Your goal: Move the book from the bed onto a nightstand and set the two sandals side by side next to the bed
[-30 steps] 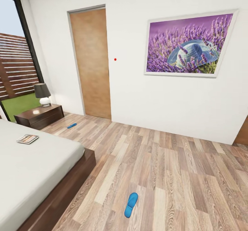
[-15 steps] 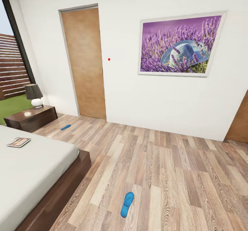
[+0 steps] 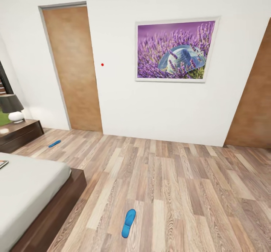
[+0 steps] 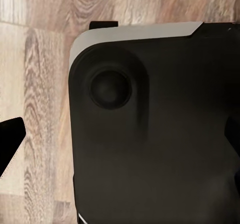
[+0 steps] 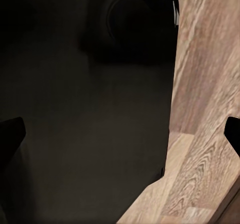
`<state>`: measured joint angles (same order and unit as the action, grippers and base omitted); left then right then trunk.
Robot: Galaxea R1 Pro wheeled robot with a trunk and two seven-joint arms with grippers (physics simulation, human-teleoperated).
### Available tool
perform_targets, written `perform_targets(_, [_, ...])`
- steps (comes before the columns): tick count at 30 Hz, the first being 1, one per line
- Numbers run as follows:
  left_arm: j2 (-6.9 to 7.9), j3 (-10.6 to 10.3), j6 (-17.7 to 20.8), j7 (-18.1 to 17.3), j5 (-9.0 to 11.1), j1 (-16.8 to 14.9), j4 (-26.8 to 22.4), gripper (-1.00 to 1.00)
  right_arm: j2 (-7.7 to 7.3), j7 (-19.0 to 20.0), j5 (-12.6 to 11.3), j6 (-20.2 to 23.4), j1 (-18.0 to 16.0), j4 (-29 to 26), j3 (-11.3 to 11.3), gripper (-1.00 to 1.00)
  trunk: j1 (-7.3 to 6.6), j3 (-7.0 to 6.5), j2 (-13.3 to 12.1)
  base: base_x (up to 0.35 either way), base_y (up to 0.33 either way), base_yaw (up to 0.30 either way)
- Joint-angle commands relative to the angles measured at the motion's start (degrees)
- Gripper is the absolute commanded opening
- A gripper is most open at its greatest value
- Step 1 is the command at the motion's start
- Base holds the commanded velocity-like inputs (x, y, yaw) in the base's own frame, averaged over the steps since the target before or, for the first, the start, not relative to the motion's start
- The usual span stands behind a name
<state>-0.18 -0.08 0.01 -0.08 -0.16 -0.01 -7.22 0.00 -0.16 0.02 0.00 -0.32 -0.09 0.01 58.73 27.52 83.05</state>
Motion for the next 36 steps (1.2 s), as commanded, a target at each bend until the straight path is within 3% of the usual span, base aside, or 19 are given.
perform_targets(1, [0.00,0.0,0.0,0.0,0.0,0.0,0.0,1.00,0.00,0.0,0.0,0.0,0.0,0.0,0.0,1.00,0.00,0.06,0.0,0.000,0.000,-0.249])
perform_targets(36, [-0.08,-0.1,0.1,0.0,0.0,0.0,0.0,1.00,-0.08,-0.1,0.1,0.0,0.0,-0.1,-0.1,1.00,0.00,0.06,0.0,0.000,0.000,-0.228])
